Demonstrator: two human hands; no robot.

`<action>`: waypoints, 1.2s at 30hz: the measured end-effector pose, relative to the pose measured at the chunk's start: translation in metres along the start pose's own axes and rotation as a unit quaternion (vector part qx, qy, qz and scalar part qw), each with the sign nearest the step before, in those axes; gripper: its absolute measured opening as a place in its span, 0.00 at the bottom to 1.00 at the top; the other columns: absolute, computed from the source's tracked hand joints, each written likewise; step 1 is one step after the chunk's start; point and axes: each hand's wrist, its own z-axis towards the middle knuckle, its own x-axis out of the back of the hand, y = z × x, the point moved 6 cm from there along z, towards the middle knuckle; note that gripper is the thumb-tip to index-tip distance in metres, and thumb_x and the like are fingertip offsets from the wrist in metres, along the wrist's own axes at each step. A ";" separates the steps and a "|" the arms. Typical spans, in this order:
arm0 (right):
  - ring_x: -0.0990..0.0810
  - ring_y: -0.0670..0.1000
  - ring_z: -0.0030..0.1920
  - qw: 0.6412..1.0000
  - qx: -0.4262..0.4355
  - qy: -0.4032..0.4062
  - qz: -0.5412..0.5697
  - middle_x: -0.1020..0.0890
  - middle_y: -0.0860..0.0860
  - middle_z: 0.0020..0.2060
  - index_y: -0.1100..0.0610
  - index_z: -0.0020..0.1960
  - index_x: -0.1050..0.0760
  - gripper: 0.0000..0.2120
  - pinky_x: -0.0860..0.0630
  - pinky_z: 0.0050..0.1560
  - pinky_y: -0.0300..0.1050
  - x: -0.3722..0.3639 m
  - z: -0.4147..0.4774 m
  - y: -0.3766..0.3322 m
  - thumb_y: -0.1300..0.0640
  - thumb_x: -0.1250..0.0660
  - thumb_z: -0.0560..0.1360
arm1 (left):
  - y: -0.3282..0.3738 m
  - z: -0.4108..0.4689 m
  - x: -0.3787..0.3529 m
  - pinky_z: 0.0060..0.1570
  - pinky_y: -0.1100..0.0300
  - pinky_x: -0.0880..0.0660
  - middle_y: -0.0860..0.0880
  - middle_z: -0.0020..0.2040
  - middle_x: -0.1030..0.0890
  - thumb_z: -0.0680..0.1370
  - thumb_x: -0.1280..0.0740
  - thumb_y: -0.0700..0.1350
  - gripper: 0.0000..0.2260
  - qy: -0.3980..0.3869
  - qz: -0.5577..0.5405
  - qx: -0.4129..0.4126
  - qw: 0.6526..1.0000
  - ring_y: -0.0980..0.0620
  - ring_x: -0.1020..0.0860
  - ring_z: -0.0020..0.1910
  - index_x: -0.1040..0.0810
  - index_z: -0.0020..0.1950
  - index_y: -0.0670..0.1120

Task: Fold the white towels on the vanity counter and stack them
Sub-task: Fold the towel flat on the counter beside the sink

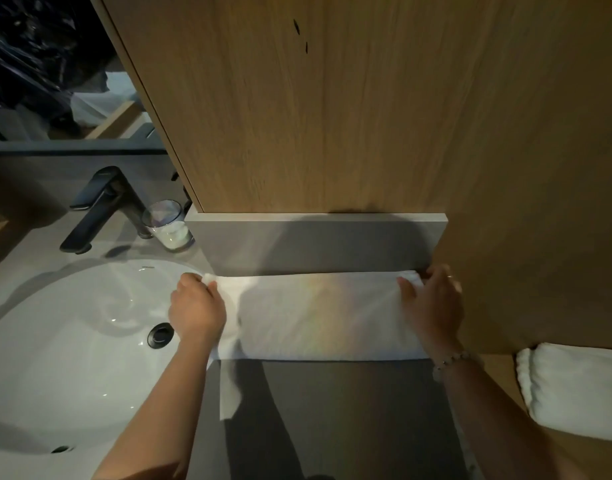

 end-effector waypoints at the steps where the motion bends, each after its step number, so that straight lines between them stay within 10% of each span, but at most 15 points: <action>1: 0.23 0.58 0.50 0.999 0.015 0.027 -0.016 0.21 0.60 0.52 0.61 0.56 0.28 0.19 0.27 0.46 0.48 0.004 -0.004 -0.005 0.48 0.31 0.73 | 0.008 -0.005 0.004 0.50 0.46 0.31 0.36 0.54 0.23 0.77 0.37 0.42 0.12 0.036 0.010 -0.036 0.999 0.35 0.27 0.54 0.28 0.57 0.37; 4: 0.22 0.58 0.48 0.977 0.182 0.111 -0.019 0.21 0.59 0.49 0.59 0.55 0.28 0.14 0.25 0.48 0.51 0.004 -0.031 -0.049 0.52 0.34 0.73 | 0.046 -0.033 -0.001 0.50 0.47 0.28 0.38 0.50 0.20 0.72 0.36 0.40 0.11 0.048 -0.024 -0.164 0.985 0.37 0.23 0.50 0.22 0.54 0.40; 9: 0.26 0.55 0.65 0.914 0.395 -0.078 -0.058 0.24 0.54 0.64 0.56 0.64 0.26 0.23 0.30 0.64 0.55 -0.058 -0.080 -0.113 0.51 0.55 0.81 | 0.086 -0.095 -0.055 0.65 0.48 0.38 0.44 0.66 0.25 0.79 0.46 0.51 0.21 -0.129 0.018 -0.405 0.905 0.43 0.27 0.66 0.26 0.65 0.43; 15: 0.30 0.52 0.69 0.902 0.366 -0.190 -0.132 0.28 0.51 0.68 0.55 0.69 0.30 0.32 0.35 0.67 0.52 -0.082 -0.076 -0.085 0.43 0.64 0.81 | 0.076 -0.090 -0.069 0.71 0.56 0.67 0.60 0.72 0.62 0.73 0.70 0.63 0.33 -0.215 0.107 -0.387 0.890 0.56 0.60 0.75 0.55 0.77 0.54; 29: 0.54 0.53 0.77 0.960 0.197 -0.136 -0.145 0.50 0.49 0.77 0.52 0.77 0.51 0.51 0.65 0.72 0.49 -0.040 -0.059 -0.027 0.24 0.73 0.64 | 0.033 -0.063 -0.053 0.72 0.44 0.60 0.49 0.78 0.57 0.59 0.64 0.81 0.52 -0.175 0.144 -0.238 0.944 0.45 0.57 0.77 0.53 0.77 0.54; 36: 0.50 0.60 0.76 0.968 0.132 -0.125 -0.172 0.47 0.52 0.76 0.51 0.76 0.47 0.56 0.55 0.73 0.57 -0.021 -0.053 -0.006 0.20 0.70 0.59 | 0.027 -0.075 -0.047 0.73 0.46 0.61 0.50 0.77 0.62 0.52 0.72 0.81 0.58 -0.204 0.155 -0.214 0.943 0.47 0.62 0.76 0.59 0.77 0.53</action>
